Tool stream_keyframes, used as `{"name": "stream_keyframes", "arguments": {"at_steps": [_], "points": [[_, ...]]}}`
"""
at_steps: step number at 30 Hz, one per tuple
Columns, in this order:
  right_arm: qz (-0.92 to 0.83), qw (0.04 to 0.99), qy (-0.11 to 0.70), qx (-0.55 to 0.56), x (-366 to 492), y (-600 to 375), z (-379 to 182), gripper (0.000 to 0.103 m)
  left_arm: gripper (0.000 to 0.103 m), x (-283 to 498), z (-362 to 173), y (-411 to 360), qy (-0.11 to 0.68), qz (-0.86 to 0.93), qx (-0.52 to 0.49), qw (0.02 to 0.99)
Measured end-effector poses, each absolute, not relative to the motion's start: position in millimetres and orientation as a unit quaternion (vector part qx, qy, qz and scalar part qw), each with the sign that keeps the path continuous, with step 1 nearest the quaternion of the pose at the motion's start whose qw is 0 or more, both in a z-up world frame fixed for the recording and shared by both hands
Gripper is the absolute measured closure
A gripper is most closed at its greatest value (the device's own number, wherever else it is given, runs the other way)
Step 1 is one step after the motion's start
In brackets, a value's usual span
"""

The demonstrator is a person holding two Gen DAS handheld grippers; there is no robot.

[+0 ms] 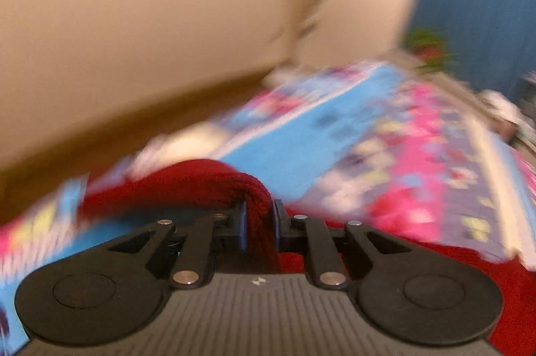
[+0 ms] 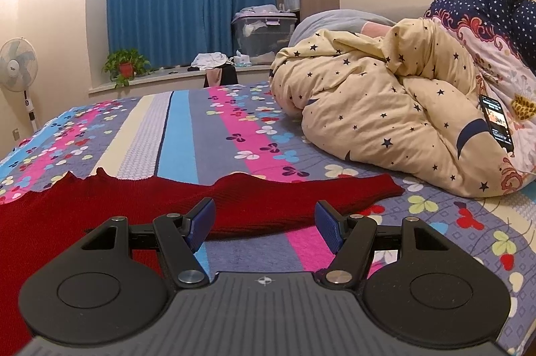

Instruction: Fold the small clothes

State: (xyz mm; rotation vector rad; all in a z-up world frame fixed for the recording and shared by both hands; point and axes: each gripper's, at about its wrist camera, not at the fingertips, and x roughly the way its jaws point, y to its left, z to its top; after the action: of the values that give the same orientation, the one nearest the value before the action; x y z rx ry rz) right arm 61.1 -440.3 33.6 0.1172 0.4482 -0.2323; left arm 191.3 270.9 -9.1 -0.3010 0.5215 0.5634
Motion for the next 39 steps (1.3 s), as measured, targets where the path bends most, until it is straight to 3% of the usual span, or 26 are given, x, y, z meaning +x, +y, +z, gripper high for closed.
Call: {"name": "stream_keyframes", "arguments": {"at_steps": [5, 9, 13, 18, 23, 32, 34, 36, 39], "points": [[-0.112, 0.966, 0.225, 0.052, 66, -435, 32, 0.037, 0.085, 178, 34, 115, 0.185, -0.008, 0.005, 0.983], [-0.110, 0.965, 0.235, 0.037, 72, -425, 29, 0.038, 0.044, 156, 41, 49, 0.176, -0.194, 0.049, 0.964], [-0.107, 0.965, 0.237, 0.019, 76, -415, 27, 0.039, 0.043, 167, 42, 80, 0.194, -0.177, -0.020, 0.965], [-0.094, 0.962, 0.255, 0.024, 91, -404, 21, 0.071, 0.043, 194, 36, 136, 0.244, -0.052, -0.093, 0.964], [-0.050, 0.954, 0.292, 0.043, 125, -360, 1, 0.072, 0.043, 221, 21, 181, 0.329, 0.034, -0.146, 0.932], [0.046, 0.941, 0.334, 0.016, 229, -250, -24, 0.059, 0.043, 235, -1, 194, 0.385, 0.054, -0.137, 0.911], [0.050, 0.942, 0.333, 0.004, 249, -230, -22, 0.053, 0.043, 239, -5, 192, 0.392, 0.053, -0.137, 0.908], [0.048, 0.941, 0.335, 0.000, 272, -213, -20, 0.036, 0.043, 241, -8, 193, 0.399, 0.053, -0.135, 0.906], [0.028, 0.933, 0.357, 0.030, 312, -195, -22, 0.029, 0.043, 243, -12, 187, 0.405, 0.051, -0.129, 0.904]]}}
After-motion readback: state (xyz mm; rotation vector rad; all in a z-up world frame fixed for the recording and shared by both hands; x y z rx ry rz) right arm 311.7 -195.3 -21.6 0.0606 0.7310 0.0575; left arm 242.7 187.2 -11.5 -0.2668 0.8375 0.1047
